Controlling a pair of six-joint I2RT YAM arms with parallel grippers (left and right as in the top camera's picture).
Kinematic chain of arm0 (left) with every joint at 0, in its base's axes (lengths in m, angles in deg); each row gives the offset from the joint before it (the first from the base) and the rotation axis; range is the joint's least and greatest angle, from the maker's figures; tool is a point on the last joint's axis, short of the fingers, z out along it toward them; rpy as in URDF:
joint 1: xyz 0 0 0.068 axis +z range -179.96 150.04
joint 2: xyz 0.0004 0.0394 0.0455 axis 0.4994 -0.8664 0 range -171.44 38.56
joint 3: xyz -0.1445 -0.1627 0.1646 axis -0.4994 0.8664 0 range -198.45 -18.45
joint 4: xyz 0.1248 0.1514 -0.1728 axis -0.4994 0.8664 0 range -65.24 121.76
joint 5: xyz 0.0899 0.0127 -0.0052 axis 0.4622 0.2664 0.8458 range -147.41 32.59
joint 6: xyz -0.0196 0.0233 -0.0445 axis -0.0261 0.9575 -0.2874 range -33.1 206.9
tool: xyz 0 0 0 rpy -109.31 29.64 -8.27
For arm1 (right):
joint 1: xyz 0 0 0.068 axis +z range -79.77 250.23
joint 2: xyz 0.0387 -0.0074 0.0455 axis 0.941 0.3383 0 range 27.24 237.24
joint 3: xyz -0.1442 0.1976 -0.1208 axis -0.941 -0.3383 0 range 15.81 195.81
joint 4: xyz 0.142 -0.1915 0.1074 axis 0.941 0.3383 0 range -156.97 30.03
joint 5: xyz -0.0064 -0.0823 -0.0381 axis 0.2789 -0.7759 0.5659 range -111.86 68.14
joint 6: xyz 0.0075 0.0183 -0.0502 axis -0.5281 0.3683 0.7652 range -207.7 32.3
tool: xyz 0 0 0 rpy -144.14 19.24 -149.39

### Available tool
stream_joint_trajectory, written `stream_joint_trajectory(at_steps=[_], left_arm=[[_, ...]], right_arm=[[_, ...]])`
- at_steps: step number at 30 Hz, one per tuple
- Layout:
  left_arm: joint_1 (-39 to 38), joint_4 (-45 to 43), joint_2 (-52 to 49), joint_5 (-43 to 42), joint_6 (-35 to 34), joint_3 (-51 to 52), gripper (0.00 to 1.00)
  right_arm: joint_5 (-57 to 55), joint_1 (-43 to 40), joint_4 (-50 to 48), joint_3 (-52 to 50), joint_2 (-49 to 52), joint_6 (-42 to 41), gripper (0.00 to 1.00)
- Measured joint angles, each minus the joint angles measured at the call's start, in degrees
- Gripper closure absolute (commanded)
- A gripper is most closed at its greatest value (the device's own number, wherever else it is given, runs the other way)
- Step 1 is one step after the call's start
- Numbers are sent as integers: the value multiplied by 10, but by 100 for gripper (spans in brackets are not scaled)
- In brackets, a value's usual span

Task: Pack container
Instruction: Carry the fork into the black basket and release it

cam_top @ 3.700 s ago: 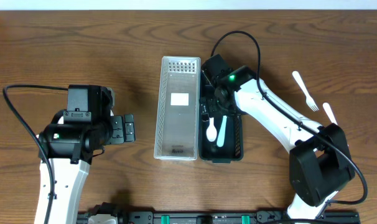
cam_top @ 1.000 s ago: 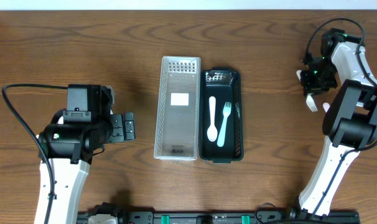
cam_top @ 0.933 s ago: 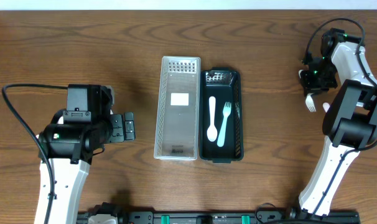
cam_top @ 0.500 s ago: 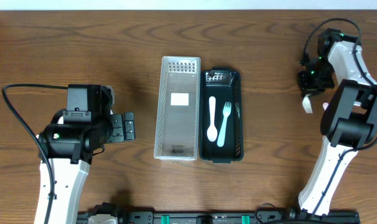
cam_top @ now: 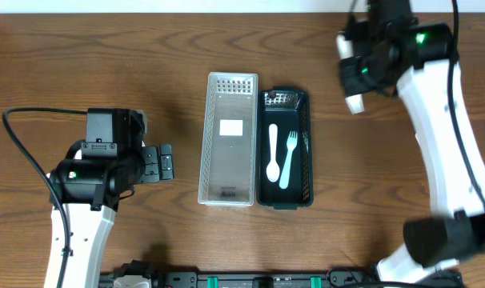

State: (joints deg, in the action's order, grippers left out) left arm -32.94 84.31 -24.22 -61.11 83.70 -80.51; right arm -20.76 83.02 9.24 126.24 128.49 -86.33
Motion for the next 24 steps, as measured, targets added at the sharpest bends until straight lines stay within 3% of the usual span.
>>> stream_joint_trajectory(at_steps=[7,19,21,24], left_arm=[[0,0,0,0,0,0,2],[0,0,0,0,0,0,2],[0,0,0,0,0,0,2],[0,0,0,0,0,0,2]], right_arm=[[6,127,15,-26,-10,-114,99],[7,231,-188,-316,7,-249,98],[7,232,-202,-340,7,-257,89],[7,232,-209,-349,7,-268,64]])
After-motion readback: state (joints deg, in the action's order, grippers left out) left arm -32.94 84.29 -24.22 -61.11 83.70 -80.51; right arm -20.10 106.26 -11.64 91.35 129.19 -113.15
